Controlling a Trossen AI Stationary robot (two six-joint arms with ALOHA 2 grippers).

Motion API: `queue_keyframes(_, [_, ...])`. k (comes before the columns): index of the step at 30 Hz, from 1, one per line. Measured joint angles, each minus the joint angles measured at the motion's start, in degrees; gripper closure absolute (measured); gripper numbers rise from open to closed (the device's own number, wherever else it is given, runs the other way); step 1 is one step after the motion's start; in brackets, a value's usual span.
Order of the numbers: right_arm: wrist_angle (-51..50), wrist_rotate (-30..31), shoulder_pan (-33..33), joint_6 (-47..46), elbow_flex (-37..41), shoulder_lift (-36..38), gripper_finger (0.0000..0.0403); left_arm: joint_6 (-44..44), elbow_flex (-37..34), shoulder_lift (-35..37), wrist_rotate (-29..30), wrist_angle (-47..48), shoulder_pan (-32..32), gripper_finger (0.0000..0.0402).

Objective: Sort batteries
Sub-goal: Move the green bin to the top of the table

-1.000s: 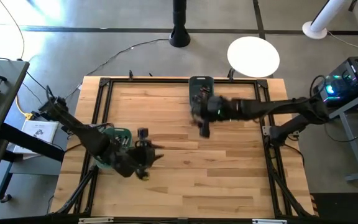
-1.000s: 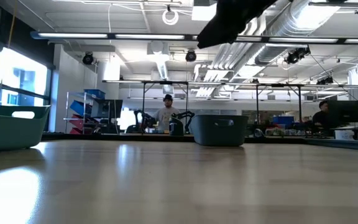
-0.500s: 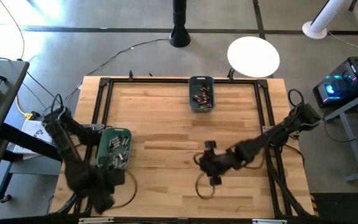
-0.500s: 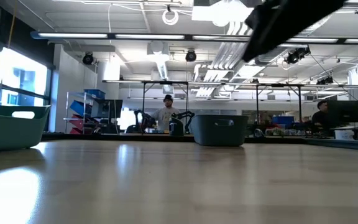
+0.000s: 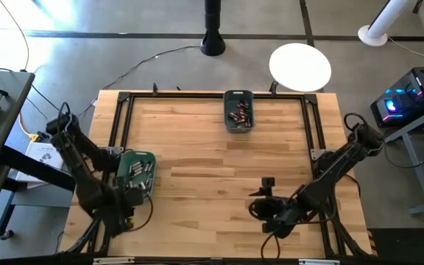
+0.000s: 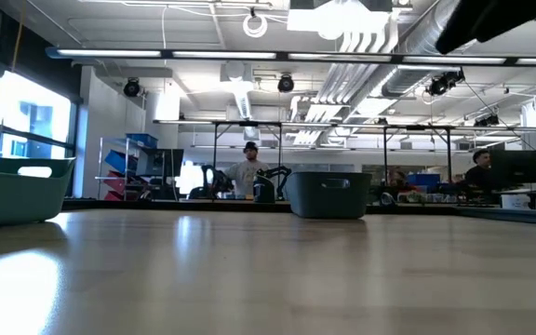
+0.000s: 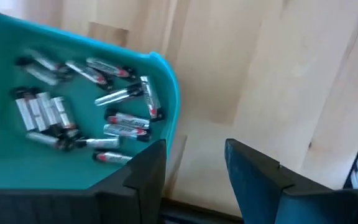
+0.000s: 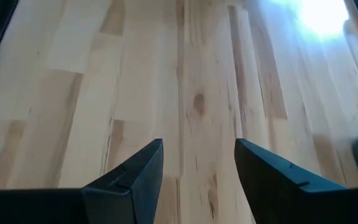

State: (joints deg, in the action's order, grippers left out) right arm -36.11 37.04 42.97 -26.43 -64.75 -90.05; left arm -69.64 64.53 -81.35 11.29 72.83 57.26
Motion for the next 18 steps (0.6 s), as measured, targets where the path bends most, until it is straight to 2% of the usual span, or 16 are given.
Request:
queue_keyframes(4, [-2.89,1.06,0.6,-3.77,0.0,0.63,0.021,5.54,-8.04,5.09,-1.72,-6.79,-1.93,0.0243])
queue_keyframes(10, [-3.07,1.92,0.58,-5.84,0.0,0.71,0.021,13.35,-14.26,6.67,-3.88,-11.73,-3.82,0.0248])
queue_keyframes(14, [-3.07,2.03,0.58,-6.56,0.0,0.71,0.021,16.14,-16.28,6.66,-4.09,-13.03,-4.89,0.027])
queue_keyframes(18, [-3.78,1.8,1.06,-6.78,0.0,0.71,0.021,18.12,-17.04,6.65,-4.03,-13.39,-6.36,0.0309])
